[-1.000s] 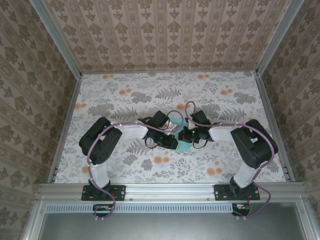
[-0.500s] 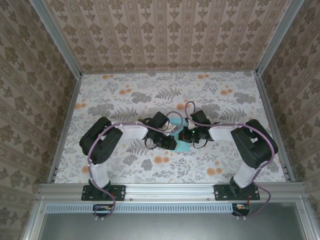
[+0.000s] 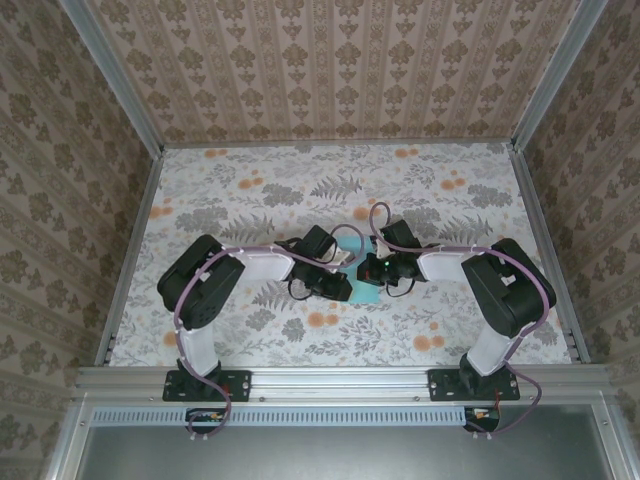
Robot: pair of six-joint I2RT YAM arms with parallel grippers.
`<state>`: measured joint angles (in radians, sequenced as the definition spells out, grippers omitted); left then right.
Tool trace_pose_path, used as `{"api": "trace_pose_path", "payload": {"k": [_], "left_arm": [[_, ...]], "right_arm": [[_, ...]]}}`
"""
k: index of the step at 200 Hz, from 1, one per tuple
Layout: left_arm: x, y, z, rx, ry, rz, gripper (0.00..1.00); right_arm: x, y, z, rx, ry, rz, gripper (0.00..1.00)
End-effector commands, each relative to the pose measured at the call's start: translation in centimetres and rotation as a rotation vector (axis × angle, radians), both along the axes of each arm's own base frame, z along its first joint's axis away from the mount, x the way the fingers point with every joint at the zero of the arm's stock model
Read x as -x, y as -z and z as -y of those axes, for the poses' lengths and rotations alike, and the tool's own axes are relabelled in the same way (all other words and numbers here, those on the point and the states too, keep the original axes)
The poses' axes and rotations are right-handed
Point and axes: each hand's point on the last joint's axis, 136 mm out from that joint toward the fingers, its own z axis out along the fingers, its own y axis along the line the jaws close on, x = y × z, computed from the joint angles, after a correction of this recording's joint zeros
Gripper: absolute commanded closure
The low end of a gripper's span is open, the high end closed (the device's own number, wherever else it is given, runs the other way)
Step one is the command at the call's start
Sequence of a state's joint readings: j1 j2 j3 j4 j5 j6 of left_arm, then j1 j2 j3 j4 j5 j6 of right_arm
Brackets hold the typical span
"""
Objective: Fold a paper plane with a square sheet of paper (fold left side to right side)
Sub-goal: Fold the triangle a second time at the center of the table.
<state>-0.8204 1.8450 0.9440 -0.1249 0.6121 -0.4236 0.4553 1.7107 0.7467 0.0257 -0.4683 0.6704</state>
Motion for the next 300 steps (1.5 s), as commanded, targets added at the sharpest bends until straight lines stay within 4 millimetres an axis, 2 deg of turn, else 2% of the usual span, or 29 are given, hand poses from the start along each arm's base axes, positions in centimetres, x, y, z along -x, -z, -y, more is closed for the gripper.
{"api": "trace_pose_path", "payload": {"k": [1,44,91,109,139,159,210,250,300], "left_arm": [[2.2,1.1,-1.7,-0.062,0.007,-0.052,0.88],[3.0,1.3,-2.4,-0.065,-0.007,-0.063,0.90],[3.3,0.1,-3.0,-0.058,-0.006,-0.048,0.92],[2.8,-0.9,-3.0,-0.038,-0.017,-0.033,0.92],[1.3,-3.9,-2.2,0.042,-0.039,0.015,0.91],[0.8,-4.5,-1.5,0.065,-0.030,0.027,0.91],[0.0,-2.7,-0.1,0.041,0.001,0.015,0.90],[-0.4,-0.6,-0.6,-0.040,-0.008,0.019,0.90],[0.6,1.5,-1.6,-0.132,-0.004,0.020,0.90]], "right_arm": [[2.1,3.0,2.1,0.128,0.006,-0.099,0.99],[2.1,3.0,2.0,0.128,0.004,-0.101,0.99],[2.1,3.1,2.0,0.127,0.003,-0.105,0.99],[2.1,3.0,2.0,0.125,0.002,-0.104,0.98],[2.1,2.9,1.9,0.122,0.003,-0.103,0.99],[2.0,2.8,1.9,0.121,0.003,-0.101,0.98],[2.0,2.8,1.8,0.117,0.002,-0.101,0.99],[1.9,2.5,1.7,0.107,-0.002,-0.093,0.99],[1.1,-0.6,1.0,0.052,-0.010,-0.012,0.99]]}}
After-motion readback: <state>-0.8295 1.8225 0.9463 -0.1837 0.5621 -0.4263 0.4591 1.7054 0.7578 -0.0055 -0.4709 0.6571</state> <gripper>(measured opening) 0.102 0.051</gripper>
